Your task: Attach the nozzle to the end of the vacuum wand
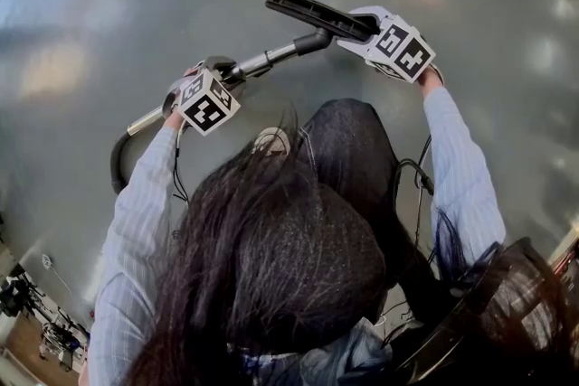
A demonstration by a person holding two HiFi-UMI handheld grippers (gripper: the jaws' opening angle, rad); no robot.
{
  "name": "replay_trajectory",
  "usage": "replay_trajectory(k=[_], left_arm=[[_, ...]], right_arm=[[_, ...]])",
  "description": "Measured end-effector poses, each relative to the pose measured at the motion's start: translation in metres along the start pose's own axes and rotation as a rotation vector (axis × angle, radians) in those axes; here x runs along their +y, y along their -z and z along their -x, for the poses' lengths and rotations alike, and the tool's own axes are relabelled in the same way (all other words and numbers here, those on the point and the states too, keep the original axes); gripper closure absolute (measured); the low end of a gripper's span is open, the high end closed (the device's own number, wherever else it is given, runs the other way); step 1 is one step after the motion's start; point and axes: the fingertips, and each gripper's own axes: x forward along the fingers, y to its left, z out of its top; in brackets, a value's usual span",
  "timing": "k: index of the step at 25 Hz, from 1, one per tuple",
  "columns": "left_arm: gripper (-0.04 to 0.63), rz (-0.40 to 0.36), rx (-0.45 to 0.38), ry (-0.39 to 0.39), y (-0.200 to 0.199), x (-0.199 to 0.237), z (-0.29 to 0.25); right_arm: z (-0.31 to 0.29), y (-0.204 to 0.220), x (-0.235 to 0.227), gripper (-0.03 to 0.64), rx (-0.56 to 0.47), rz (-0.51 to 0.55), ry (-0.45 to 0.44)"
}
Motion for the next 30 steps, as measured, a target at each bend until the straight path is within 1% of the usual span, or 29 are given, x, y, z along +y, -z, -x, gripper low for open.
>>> replay_trajectory(k=[6, 12, 14, 16, 17, 19, 22, 25, 27, 30], left_arm=[[0.422, -0.037, -0.002, 0.023, 0.001, -0.005, 0.001], [0.423, -0.046, -0.002, 0.026, -0.003, -0.008, 0.006], [0.423, -0.044, -0.002, 0.030, -0.004, -0.008, 0.005], [0.423, -0.047, 0.004, 0.033, -0.006, -0.008, 0.005], [0.423, -0.051, 0.011, 0.034, -0.007, -0.008, 0.004], [0.423, -0.053, 0.019, 0.032, -0.008, -0.008, 0.002], [0.423, -0.051, 0.027, 0.025, -0.009, -0.008, 0.002], [0.423, -0.049, 0.040, 0.026, -0.009, -0.008, 0.003], [0.423, -0.041, 0.046, 0.031, -0.010, -0.008, 0.004], [0.423, -0.029, 0.053, 0.045, -0.010, -0.007, 0.006]], right_arm=[[0.000, -0.002, 0.002, 0.382, 0.008, 0.043, -0.033], [0.002, -0.003, 0.001, 0.382, 0.005, 0.050, -0.069], [-0.001, -0.002, 0.001, 0.382, 0.005, 0.005, -0.110], [-0.005, 0.000, 0.002, 0.383, 0.007, -0.084, -0.178], [-0.006, 0.001, 0.003, 0.383, 0.012, -0.110, -0.197], [-0.006, 0.001, 0.003, 0.383, 0.023, -0.103, -0.183], [-0.005, -0.001, 0.004, 0.383, 0.020, -0.062, -0.121], [-0.005, -0.001, 0.005, 0.383, 0.029, -0.055, -0.084], [-0.005, -0.001, 0.005, 0.384, 0.048, -0.075, -0.086], [-0.004, -0.003, 0.005, 0.387, 0.090, -0.138, -0.126]])
